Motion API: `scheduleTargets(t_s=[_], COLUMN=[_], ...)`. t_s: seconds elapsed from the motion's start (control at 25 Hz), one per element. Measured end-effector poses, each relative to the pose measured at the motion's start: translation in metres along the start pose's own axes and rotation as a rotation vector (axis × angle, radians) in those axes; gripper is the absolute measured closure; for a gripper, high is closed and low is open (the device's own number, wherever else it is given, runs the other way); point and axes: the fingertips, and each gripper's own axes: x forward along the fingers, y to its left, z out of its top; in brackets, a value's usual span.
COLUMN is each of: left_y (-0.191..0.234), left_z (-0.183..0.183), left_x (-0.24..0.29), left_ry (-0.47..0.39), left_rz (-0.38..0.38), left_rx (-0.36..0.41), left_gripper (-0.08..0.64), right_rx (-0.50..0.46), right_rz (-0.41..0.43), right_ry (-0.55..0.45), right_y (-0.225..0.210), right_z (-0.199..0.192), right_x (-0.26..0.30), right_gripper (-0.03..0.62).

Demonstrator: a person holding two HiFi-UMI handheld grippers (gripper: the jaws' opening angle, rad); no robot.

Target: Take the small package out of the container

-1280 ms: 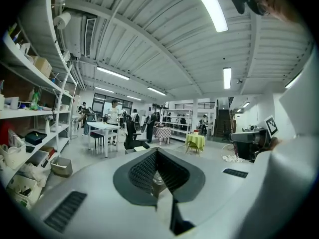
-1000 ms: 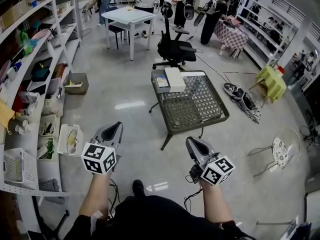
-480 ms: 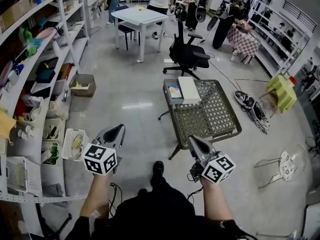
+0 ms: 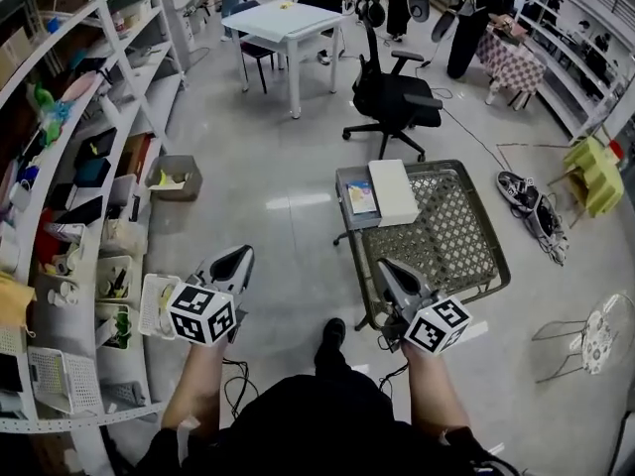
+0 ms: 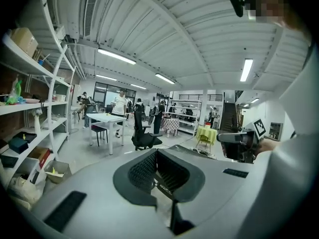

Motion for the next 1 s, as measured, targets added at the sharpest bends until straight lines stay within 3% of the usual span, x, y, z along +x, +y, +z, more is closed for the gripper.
scheduleTargets(t_s=[0.44,0.72,1.0], left_y=[0.000,-0.005,0.009], left_z=[0.065,0.065,0.061], left_x=[0.158,0.222,0.274], left_ry=[0.055,0.102,0.144], left_rz=[-0.052,-0.156,-0.282], left_rx=[0.058,0.077,0.090], left_gripper=[0.552,0.552,0.547], right_rx=[0.065,0.072,0.089], right_rz=[-0.004,-0.034,-0.130], right_ry=[0.005,0.036,0.089], right_y=[-0.134,-0.161,-0.180], right_z=[0.044,0.042,0.024], right_x=[0.062,0.089,0.120], right_gripper=[0.574,0.574,0.574])
